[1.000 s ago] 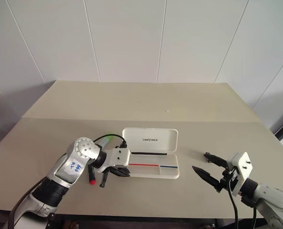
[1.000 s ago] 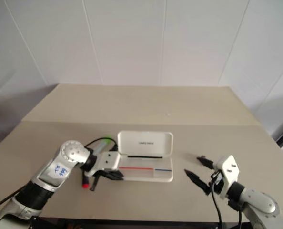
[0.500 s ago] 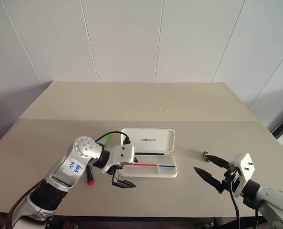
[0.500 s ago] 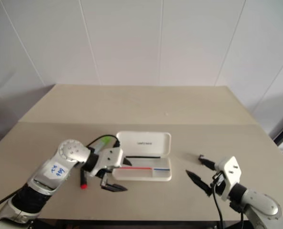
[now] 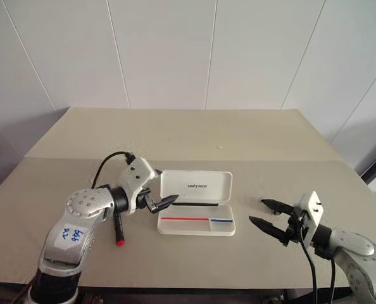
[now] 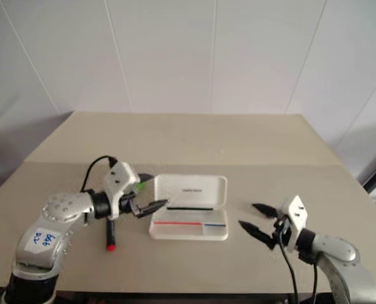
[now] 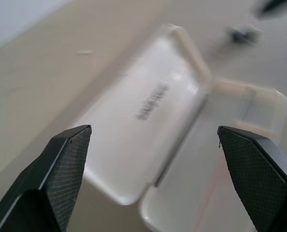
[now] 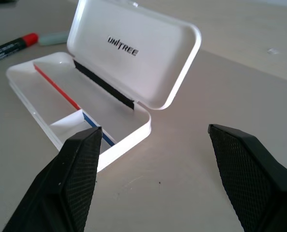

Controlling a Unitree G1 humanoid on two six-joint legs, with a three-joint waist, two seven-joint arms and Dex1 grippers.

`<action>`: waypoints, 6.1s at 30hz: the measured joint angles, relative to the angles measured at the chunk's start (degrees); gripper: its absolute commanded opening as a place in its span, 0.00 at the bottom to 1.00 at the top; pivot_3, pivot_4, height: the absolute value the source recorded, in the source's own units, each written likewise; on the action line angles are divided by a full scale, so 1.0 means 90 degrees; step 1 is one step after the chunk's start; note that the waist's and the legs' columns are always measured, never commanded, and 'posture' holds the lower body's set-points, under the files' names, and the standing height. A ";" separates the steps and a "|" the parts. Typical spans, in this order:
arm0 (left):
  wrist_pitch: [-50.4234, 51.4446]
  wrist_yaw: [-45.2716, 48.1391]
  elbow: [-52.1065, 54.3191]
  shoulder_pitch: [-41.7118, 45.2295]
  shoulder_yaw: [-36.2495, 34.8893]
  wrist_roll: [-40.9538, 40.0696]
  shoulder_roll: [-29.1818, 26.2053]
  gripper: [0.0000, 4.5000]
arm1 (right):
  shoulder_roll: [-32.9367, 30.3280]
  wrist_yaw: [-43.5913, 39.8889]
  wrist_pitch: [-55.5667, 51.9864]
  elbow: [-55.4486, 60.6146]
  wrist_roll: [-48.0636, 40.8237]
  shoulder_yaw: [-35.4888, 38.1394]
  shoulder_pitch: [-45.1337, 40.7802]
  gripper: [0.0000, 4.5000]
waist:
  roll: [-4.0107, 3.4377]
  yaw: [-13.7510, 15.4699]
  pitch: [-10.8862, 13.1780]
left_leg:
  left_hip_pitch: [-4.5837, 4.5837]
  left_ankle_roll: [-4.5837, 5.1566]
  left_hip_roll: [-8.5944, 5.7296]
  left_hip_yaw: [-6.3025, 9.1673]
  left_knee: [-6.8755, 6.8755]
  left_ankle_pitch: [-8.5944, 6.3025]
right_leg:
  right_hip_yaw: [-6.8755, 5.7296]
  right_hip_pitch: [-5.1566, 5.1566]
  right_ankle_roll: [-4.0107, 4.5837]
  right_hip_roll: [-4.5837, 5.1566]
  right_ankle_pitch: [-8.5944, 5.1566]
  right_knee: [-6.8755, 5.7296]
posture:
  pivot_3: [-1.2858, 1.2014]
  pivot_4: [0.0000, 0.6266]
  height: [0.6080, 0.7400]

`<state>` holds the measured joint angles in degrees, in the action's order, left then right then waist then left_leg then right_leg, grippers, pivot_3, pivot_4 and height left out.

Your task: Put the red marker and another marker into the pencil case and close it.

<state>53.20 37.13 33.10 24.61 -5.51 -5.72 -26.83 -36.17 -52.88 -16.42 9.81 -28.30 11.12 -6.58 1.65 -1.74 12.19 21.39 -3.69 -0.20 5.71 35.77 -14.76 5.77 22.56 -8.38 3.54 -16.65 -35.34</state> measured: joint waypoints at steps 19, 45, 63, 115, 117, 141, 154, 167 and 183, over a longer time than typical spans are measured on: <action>0.4243 -0.3822 0.1245 -0.0374 -0.0364 0.1188 0.1686 0.99 | -0.0681 -0.3097 0.1265 -0.2531 -0.0047 -0.0287 -0.1764 1.00 | 0.0010 -0.0007 0.0006 | 0.0002 -0.0007 -0.0004 0.0001 0.0032 -0.0007 | -0.0003 -0.0013 -0.0011 -0.0001 0.0007 0.0010 | 0.52 0.24 1.00; 0.4348 -0.4465 0.0691 -0.0284 -0.0980 0.1380 0.2756 0.37 | -0.0604 -0.2664 0.1253 -0.2390 0.0121 -0.0434 -0.1903 1.00 | 0.0010 -0.0047 0.0005 | 0.0006 -0.0014 -0.0002 -0.0004 0.0031 -0.0018 | -0.0003 -0.0013 -0.0015 -0.0002 0.0009 0.0028 | 0.52 0.24 1.00; 0.4379 -0.2272 0.0250 0.0178 -0.0758 -0.0155 -0.0625 0.13 | -0.0560 -0.2602 0.1265 -0.2411 0.0120 -0.0431 -0.2071 1.00 | 0.0014 -0.0128 0.0009 | 0.0012 -0.0015 0.0000 0.0004 0.0021 -0.0019 | -0.0008 -0.0009 -0.0011 0.0000 0.0010 0.0033 | 0.52 0.24 1.00; -0.2415 0.3151 -0.4792 0.3160 0.3381 0.0397 0.0158 0.55 | -0.0612 -0.1413 0.1171 -0.1016 -0.0169 0.0353 -0.0235 1.00 | -0.0002 0.0012 0.0017 | 0.0026 0.0003 -0.0002 -0.0008 0.0030 -0.0031 | 0.0003 0.0001 -0.0019 -0.0001 0.0004 0.0026 | 0.52 0.24 1.00; -0.2388 0.3149 -0.4793 0.3186 0.3380 0.0407 0.0179 0.70 | -0.0612 -0.1409 0.1197 -0.1016 -0.0169 0.0352 -0.0228 1.00 | -0.0002 0.0007 0.0017 | 0.0025 0.0003 -0.0002 -0.0008 0.0030 -0.0031 | 0.0003 0.0001 -0.0019 -0.0002 0.0004 0.0026 | 0.52 0.24 1.00; -0.0668 0.0670 -0.2806 0.2649 0.0606 -0.0278 -0.0610 0.99 | -0.0623 -0.1522 0.1255 -0.1045 -0.0282 0.0357 -0.0190 1.00 | -0.0003 0.0002 0.0019 | 0.0005 0.0001 -0.0003 -0.0003 0.0041 -0.0025 | 0.0005 -0.0008 -0.0019 -0.0001 0.0003 -0.0004 | 0.52 0.24 1.00; -0.0713 -0.0990 -0.3295 0.0807 0.0580 0.0257 -0.0361 0.99 | -0.0648 -0.1712 0.1255 -0.1373 -0.0242 0.0292 -0.0652 1.00 | -0.0001 0.0052 0.0020 | 0.0018 -0.0005 -0.0003 0.0001 0.0036 -0.0027 | 0.0000 0.0002 -0.0017 0.0002 0.0001 -0.0003 | 0.52 0.24 1.00; -0.1179 -0.1132 -0.4237 0.0751 0.0347 0.0013 -0.0164 0.99 | -0.0648 -0.1705 0.1237 -0.1355 -0.0227 0.0297 -0.0545 1.00 | -0.0003 0.0010 0.0018 | 0.0000 -0.0006 -0.0003 -0.0003 0.0037 -0.0025 | 0.0002 -0.0009 -0.0017 0.0002 0.0001 -0.0011 | 0.52 0.24 1.00; -0.0875 -0.1013 -0.4991 0.1184 0.0242 -0.0203 -0.0402 0.38 | -0.0648 -0.1656 0.1235 -0.1348 -0.0221 0.0298 -0.0536 1.00 | -0.0016 -0.0042 0.0007 | -0.0020 -0.0009 -0.0003 -0.0010 0.0033 -0.0014 | 0.0008 -0.0015 -0.0013 0.0000 0.0005 -0.0020 | 0.52 0.24 1.00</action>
<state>45.32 28.01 -11.81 35.27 -3.33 -7.55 -30.44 -42.01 -67.78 -5.30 -2.33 -30.29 13.79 -11.41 1.51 -2.12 12.25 21.20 -3.76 -0.23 5.62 36.07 -14.89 5.84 22.42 -8.50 3.54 -16.61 -35.52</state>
